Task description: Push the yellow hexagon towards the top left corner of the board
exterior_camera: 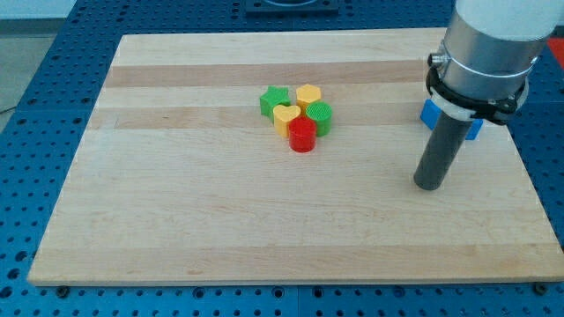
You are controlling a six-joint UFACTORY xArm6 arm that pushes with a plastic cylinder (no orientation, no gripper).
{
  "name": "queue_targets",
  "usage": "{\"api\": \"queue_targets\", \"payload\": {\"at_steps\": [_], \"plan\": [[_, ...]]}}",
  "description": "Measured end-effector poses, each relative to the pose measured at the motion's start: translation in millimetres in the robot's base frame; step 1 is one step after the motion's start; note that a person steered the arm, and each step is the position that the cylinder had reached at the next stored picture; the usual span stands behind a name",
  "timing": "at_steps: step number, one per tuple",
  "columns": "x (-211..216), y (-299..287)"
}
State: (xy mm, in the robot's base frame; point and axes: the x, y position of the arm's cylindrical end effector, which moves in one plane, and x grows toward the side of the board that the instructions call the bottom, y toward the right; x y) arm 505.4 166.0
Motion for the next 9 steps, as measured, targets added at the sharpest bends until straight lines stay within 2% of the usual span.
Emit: {"api": "queue_targets", "payload": {"at_steps": [3, 4, 5, 7, 8, 9], "plan": [[18.3, 8.6], [15.1, -14.0], [-11.9, -51.3], [-89.1, -37.7], [-114.5, -42.8], [-121.2, -89.5]]}}
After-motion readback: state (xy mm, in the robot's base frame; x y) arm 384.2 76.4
